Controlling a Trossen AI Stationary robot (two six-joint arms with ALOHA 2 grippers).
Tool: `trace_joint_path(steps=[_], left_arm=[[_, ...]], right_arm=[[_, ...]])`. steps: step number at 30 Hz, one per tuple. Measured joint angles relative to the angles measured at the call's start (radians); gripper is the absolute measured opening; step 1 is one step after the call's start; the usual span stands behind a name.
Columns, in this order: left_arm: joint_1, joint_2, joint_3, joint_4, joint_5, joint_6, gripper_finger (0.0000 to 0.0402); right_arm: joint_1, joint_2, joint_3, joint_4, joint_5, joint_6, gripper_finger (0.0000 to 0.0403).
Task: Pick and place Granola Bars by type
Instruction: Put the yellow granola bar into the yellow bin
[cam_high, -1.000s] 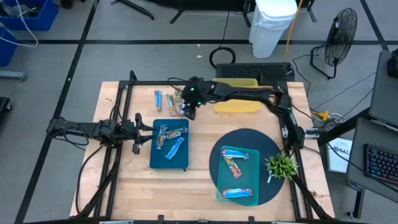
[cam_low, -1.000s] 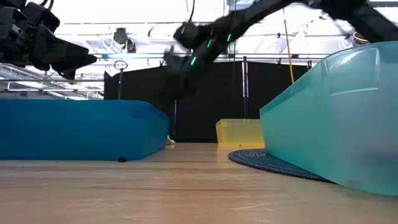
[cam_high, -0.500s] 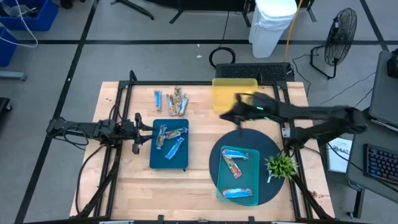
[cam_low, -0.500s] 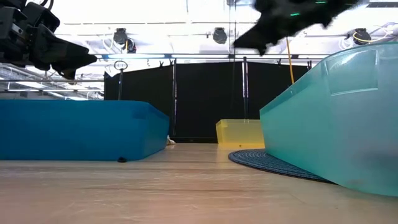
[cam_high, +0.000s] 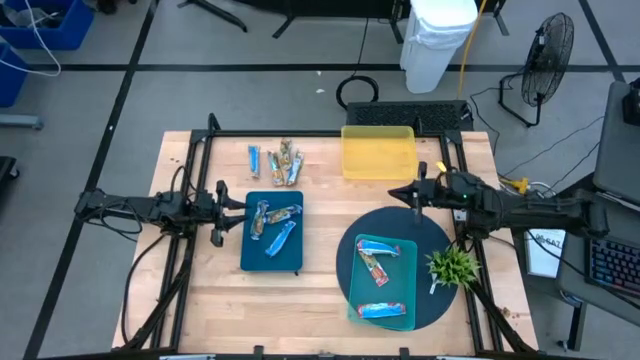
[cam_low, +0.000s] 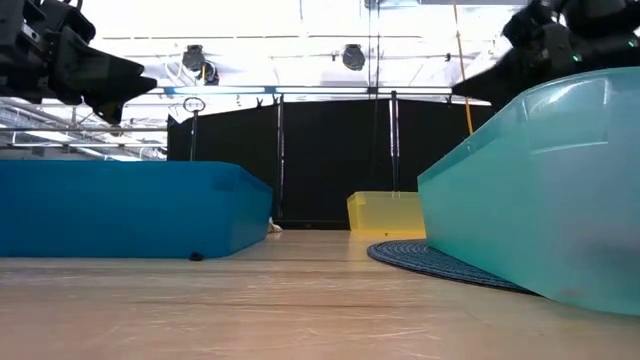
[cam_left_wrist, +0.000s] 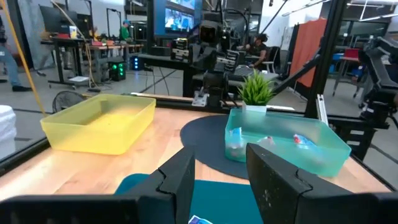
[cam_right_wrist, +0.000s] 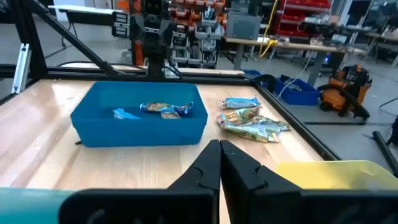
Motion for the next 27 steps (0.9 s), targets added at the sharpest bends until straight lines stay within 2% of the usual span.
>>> trace_joint_path(steps=[9,12,14,18,19,24,27], left_arm=[[0.000,0.000,0.000,-0.002,0.001,-0.034,0.0147],[0.000,0.000,0.000,-0.002,-0.004,-0.037,0.0147],[0.000,0.000,0.000,-0.002,-0.054,-0.043,0.0147],[0.008,0.005,0.001,0.032,-0.281,-0.066,0.0147],[0.018,0.009,0.008,0.031,-0.310,-0.063,0.0147],[0.108,0.107,0.102,-0.017,-0.350,-0.147,0.0147],[0.192,0.230,0.215,-0.164,-0.422,-0.243,0.0147]], right_arm=[[0.000,-0.203,-0.127,0.018,0.011,0.004,0.0001],[0.000,-0.260,-0.150,0.017,0.059,-0.003,0.0001],[0.000,-0.295,-0.166,0.014,0.090,-0.014,0.0001],[-0.001,-0.343,-0.200,0.001,0.109,-0.020,0.0001],[-0.001,-0.352,-0.208,0.002,0.109,-0.020,0.0001],[-0.001,-0.368,-0.222,0.006,0.113,-0.020,0.0001],[-0.001,-0.368,-0.222,0.007,0.113,-0.021,0.0001]])
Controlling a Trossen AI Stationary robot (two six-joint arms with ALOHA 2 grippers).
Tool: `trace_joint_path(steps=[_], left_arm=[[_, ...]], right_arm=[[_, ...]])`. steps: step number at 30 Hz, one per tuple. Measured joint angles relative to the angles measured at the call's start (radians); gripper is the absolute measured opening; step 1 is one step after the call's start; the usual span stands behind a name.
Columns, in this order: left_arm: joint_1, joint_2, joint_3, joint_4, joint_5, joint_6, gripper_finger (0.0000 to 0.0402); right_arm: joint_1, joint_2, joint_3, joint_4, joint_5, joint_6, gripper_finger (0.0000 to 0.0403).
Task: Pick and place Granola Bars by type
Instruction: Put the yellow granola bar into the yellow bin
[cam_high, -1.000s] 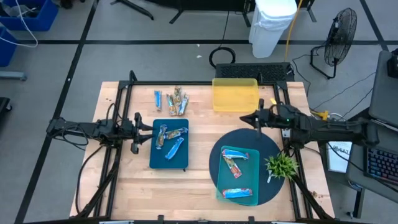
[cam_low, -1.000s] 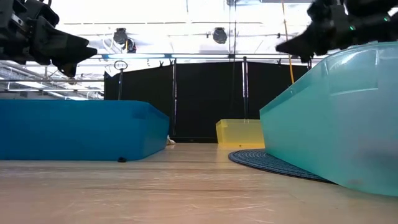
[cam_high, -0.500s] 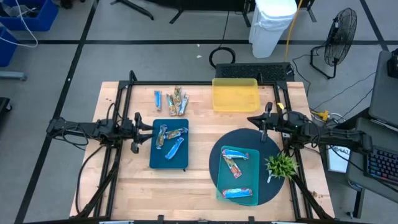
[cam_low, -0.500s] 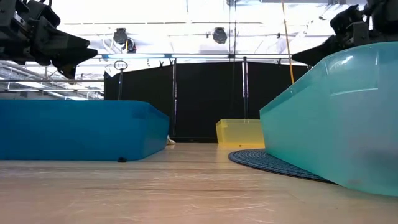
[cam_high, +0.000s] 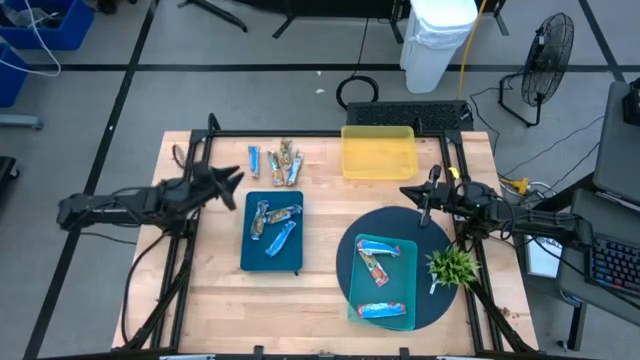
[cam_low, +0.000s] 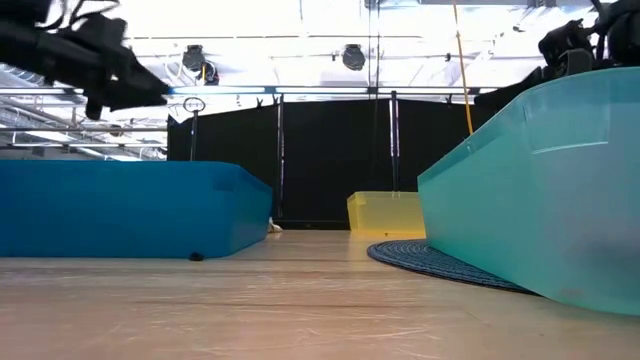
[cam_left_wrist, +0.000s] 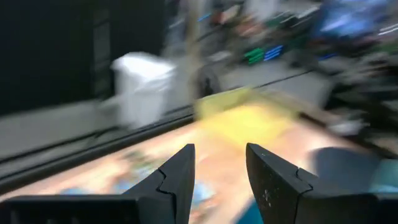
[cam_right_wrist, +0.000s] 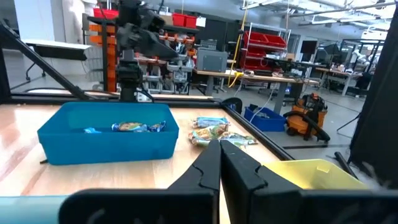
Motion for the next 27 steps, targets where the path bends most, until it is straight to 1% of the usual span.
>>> trace_joint_path(steps=[3,5,7,9,13,14,15,17,21,27], left_arm=[[0.121,0.174,0.134,-0.201,-0.025,-0.111,0.0147],[0.224,0.306,0.216,-0.310,0.011,-0.196,0.0147],[0.331,0.437,0.296,-0.363,0.106,-0.261,0.0147],[0.440,0.574,0.366,-0.402,0.240,-0.286,0.0147],[0.613,0.832,0.488,-0.439,0.513,-0.271,0.0147],[0.644,0.889,0.516,-0.456,0.565,-0.255,0.0147],[0.667,0.945,0.543,-0.480,0.596,-0.243,0.0147],[0.700,1.039,0.595,-0.523,0.604,-0.224,0.0147],[0.745,1.172,0.670,-0.589,0.552,-0.198,0.0147],[0.757,1.282,0.698,-0.593,0.564,-0.206,0.0147]], right_arm=[[0.000,0.000,-0.001,0.004,0.000,0.000,0.0001],[0.000,0.000,-0.001,0.004,0.000,0.000,0.0001],[0.000,0.000,-0.001,0.003,0.000,0.001,0.0001],[0.000,0.000,-0.002,0.003,0.000,0.012,0.0001],[0.000,0.000,-0.002,0.003,0.000,0.038,0.0001],[0.000,0.000,-0.002,0.003,0.000,0.044,0.0001],[0.000,0.000,-0.002,0.003,0.000,0.050,0.0001],[0.000,0.000,-0.003,0.003,-0.001,0.053,0.0001],[0.000,0.000,-0.003,-0.009,-0.003,0.053,0.0001],[0.000,0.001,-0.003,-0.046,-0.004,0.059,0.0001]])
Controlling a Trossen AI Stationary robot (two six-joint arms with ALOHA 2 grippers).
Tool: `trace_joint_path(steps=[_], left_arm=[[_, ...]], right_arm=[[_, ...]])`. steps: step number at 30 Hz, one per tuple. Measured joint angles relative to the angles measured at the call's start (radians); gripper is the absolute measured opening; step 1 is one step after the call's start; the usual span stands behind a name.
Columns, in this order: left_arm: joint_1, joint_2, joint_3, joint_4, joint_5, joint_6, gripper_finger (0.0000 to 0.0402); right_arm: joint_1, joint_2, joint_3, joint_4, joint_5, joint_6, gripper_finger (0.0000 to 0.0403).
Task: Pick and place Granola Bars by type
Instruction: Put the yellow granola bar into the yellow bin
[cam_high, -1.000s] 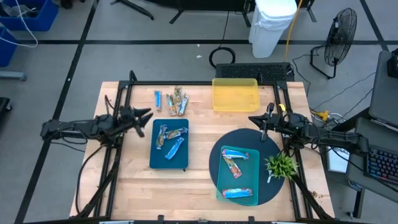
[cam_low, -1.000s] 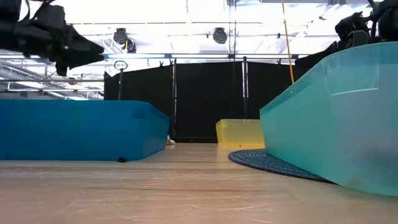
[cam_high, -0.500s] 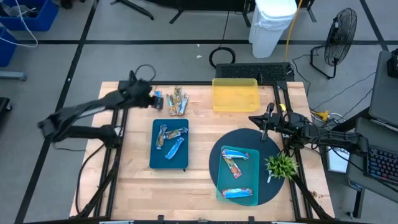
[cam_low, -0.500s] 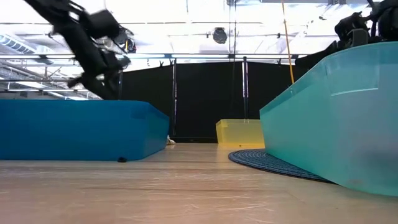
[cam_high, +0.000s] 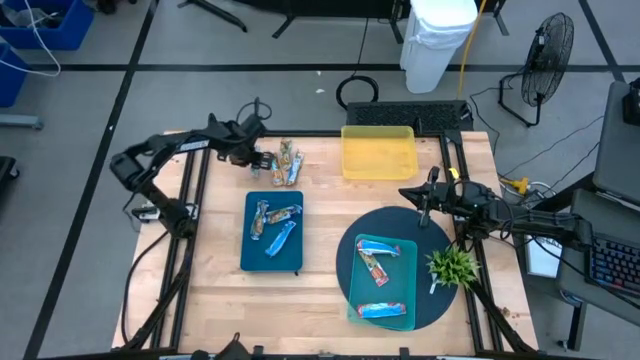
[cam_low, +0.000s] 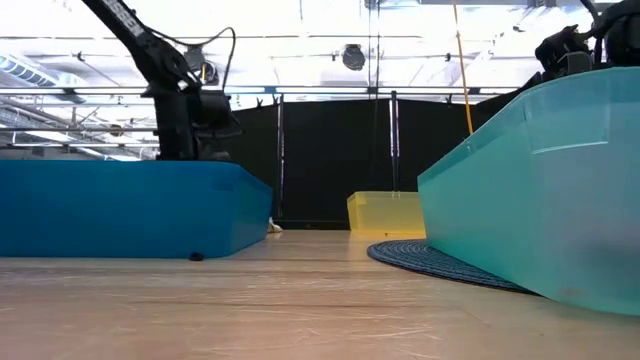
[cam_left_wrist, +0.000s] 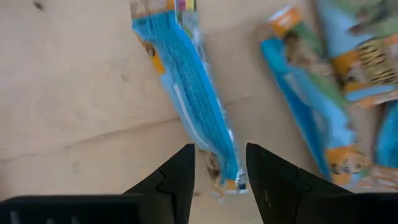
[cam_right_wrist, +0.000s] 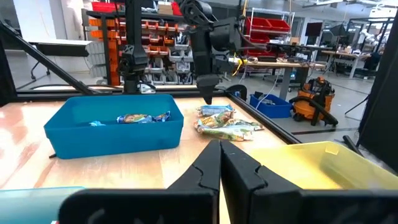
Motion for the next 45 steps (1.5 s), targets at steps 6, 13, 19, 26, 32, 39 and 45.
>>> trace_joint_path(steps=[6,13,19,26,32,39,45], left_arm=[[0.001,0.086,0.000,0.007,0.017,-0.004,0.0147],[0.000,0.129,0.000,0.061,0.020,0.027,0.0134],[-0.001,0.089,0.000,0.050,0.004,0.120,0.0028],[-0.065,-0.101,0.000,0.051,-0.082,0.273,0.0014],[-0.291,-0.288,-0.006,0.236,-0.095,0.584,0.0011],[-0.523,-0.331,-0.099,0.737,0.163,0.907,0.0010],[-0.544,-0.310,-0.152,0.913,0.260,0.924,0.0012]], right_arm=[[0.000,0.000,0.000,-0.003,0.000,0.018,0.0001],[0.000,0.000,0.000,-0.005,0.000,0.021,0.0001],[0.000,0.000,0.000,-0.019,0.000,0.021,0.0002],[0.000,0.001,-0.001,-0.028,0.000,0.037,0.0002],[0.000,0.001,-0.001,-0.023,-0.001,0.062,0.0001],[0.001,0.018,-0.001,0.098,-0.074,0.074,0.0001],[0.005,0.166,-0.001,0.486,-0.186,0.093,0.0011]])
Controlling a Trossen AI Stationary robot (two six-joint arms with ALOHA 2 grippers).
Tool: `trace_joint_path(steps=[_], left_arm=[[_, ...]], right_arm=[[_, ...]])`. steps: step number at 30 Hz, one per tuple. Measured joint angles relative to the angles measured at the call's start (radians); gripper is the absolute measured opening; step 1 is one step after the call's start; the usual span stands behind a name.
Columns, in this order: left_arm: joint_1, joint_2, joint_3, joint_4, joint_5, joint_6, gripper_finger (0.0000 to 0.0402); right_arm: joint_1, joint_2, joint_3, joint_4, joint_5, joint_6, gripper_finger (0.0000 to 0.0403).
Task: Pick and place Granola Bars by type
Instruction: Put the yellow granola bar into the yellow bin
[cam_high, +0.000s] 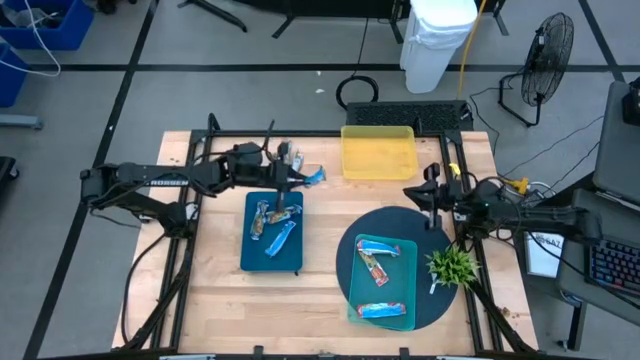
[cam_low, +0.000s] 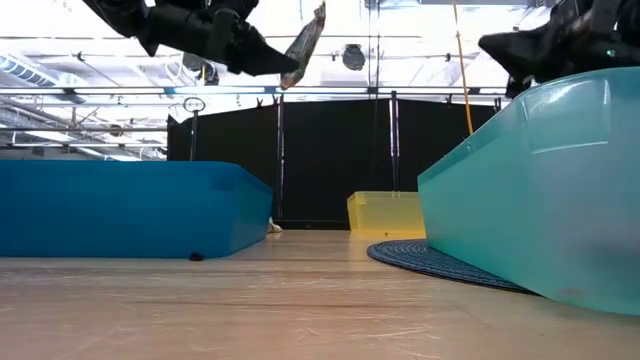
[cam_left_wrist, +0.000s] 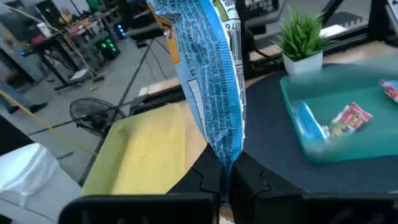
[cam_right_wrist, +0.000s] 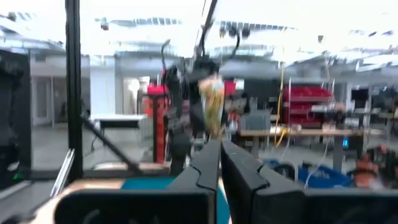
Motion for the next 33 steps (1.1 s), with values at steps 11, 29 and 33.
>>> trace_joint_path(steps=[11,29,33], left_arm=[[0.000,0.049,-0.006,0.078,0.057,-0.017,0.0012],[0.001,0.125,-0.002,0.131,0.079,-0.043,0.0011],[-0.008,0.125,-0.002,0.131,0.078,-0.044,0.0012]], right_arm=[[0.079,0.610,0.194,0.370,0.032,-0.097,0.0116],[0.096,1.123,0.664,0.364,0.039,-0.203,0.0172],[0.092,1.171,0.695,0.368,0.103,-0.221,0.0175]])
